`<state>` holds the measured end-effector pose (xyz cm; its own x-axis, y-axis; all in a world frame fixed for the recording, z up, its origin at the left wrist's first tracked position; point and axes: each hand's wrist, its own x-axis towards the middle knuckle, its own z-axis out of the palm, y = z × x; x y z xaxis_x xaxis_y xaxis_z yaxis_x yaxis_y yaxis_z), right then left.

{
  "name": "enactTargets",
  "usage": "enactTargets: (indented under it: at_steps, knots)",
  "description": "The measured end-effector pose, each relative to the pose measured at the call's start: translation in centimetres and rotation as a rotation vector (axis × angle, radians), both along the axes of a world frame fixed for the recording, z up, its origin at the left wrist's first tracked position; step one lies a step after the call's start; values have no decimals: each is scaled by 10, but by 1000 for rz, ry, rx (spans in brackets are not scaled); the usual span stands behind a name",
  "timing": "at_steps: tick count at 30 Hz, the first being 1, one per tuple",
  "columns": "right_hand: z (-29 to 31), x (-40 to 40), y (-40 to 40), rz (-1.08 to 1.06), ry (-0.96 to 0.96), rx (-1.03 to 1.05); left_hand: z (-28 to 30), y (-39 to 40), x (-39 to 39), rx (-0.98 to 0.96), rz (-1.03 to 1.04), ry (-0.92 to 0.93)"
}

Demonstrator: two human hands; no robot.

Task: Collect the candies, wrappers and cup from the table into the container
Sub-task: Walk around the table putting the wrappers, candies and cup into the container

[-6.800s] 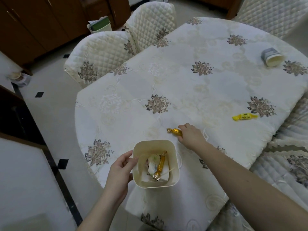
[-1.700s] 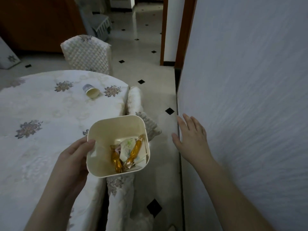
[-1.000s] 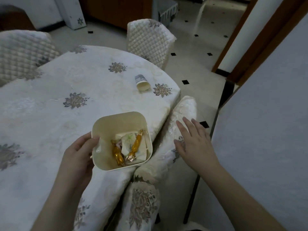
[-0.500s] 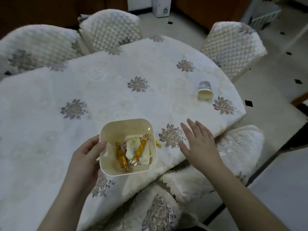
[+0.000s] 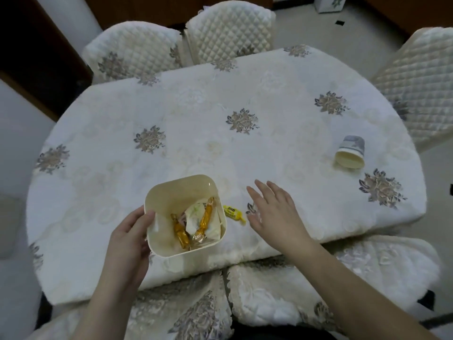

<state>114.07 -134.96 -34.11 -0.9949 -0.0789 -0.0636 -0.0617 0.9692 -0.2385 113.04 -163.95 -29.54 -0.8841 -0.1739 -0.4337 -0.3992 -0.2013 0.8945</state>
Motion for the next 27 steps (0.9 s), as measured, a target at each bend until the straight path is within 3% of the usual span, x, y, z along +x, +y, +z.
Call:
enactTargets:
  at_steps: [11,18,27]
  knots:
    - [-51,-39,-29,176,-55,-22,-7,16,21,-25,174,17]
    - [-84,-51,-47,142,-195,59,-8,8,31,-9,190,17]
    - [-99,-51,-49,128,-194,82,-19,-7,41,10,219,-25]
